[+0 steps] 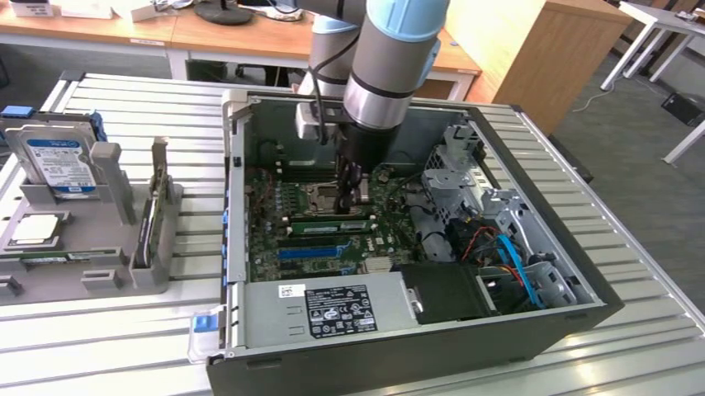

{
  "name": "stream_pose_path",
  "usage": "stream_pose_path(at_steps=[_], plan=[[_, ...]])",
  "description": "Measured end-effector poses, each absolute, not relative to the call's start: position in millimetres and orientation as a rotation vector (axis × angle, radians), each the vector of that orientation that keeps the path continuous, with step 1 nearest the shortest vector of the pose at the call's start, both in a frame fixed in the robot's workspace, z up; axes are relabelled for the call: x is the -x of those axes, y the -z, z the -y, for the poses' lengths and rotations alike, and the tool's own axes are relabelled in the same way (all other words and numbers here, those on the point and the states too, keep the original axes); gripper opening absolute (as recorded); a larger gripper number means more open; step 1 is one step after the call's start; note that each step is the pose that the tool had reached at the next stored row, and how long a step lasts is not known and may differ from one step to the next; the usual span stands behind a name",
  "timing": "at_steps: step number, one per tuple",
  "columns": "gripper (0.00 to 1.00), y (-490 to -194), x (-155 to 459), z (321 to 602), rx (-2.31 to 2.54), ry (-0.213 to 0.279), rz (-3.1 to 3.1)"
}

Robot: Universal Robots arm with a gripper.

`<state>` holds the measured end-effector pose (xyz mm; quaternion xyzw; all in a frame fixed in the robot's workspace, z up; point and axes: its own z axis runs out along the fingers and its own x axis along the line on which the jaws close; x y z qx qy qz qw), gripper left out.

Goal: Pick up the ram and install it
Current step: 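Press down the ram until it locks into place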

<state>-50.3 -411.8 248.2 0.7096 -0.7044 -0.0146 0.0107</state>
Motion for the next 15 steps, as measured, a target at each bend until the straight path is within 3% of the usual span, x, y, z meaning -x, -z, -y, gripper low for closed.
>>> stream_pose_path(at_steps=[15], plan=[[0.1, -248.2, 49.6, 411.8, -2.211, 0.046, 2.201]])
